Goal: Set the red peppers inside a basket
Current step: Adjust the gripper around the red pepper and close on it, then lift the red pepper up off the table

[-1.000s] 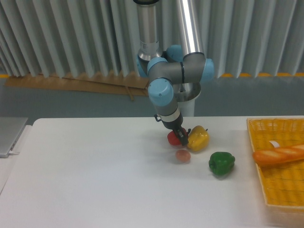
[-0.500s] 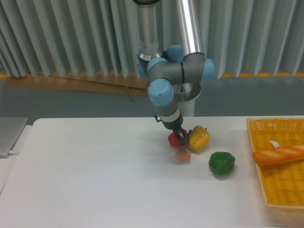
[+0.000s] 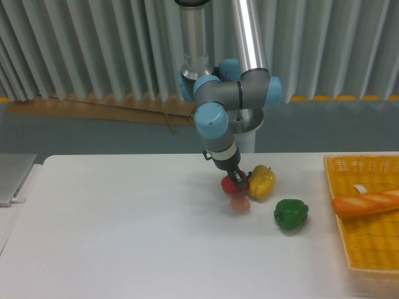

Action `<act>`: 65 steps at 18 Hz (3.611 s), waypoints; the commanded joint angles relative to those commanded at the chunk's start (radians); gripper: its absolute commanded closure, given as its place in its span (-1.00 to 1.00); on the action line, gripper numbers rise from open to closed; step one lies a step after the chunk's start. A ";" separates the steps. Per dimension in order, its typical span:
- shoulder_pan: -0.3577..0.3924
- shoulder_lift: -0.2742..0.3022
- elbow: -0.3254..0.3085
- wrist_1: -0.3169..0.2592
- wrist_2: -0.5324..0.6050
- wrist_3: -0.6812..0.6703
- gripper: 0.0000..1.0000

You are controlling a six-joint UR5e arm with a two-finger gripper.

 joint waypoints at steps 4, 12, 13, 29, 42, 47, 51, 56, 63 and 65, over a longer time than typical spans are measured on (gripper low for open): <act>0.000 -0.003 -0.002 0.002 0.005 -0.032 -1.00; -0.015 -0.035 -0.025 0.043 0.008 -0.049 -1.00; -0.015 -0.034 -0.026 0.043 0.009 -0.049 -1.00; -0.011 -0.031 -0.026 0.043 0.028 -0.049 -0.01; 0.029 0.012 0.081 0.009 -0.037 0.033 -0.01; 0.081 0.060 0.100 -0.037 -0.057 0.135 -0.01; 0.127 0.086 0.115 -0.071 -0.071 0.302 -0.01; 0.224 0.129 0.123 -0.113 -0.121 0.515 0.00; 0.393 0.158 0.155 -0.175 -0.163 0.842 -0.01; 0.416 0.156 0.160 -0.175 -0.161 0.886 0.00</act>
